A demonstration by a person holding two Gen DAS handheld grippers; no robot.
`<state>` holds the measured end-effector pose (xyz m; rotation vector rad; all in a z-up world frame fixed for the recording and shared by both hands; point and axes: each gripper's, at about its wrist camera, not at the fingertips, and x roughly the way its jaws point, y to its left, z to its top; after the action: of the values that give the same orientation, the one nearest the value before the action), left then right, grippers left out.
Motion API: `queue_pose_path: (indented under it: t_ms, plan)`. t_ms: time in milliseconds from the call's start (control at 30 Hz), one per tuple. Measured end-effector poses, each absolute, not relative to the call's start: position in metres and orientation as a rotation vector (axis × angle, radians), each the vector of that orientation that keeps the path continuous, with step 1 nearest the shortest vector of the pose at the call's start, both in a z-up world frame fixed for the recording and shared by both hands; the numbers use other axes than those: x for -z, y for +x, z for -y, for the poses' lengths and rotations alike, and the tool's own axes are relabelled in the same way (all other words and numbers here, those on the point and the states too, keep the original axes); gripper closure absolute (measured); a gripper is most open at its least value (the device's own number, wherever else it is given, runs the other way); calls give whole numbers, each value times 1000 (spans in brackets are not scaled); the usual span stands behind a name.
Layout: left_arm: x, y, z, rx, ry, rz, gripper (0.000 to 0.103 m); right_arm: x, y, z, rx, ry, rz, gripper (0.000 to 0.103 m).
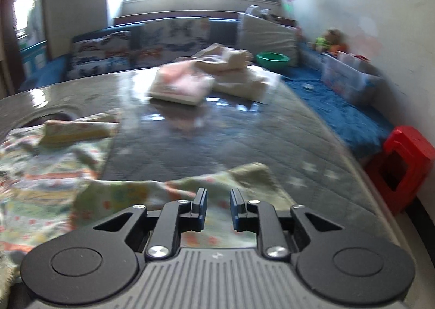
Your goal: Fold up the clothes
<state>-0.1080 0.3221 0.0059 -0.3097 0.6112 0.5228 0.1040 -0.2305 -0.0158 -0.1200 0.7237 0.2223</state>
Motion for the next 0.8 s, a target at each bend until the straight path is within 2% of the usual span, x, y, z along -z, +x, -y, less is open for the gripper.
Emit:
queue_pose_path:
  t_ms: [100,500,633,800]
  plan:
    - [-5,-107,-326,-530,-311,-619,95,15,102,211,-306,-130,-730,81]
    - [2,-104,-339,-577,-333,-659,89,43,112,142,-500,-200,-787,81]
    - [-2,-106,-344,-597,-332,-659,81,49,117,142,-488,-229,-826,79]
    - [-13,-92,-338,-539,-354,-657,64,29,129,140,-506,-230,-808,79]
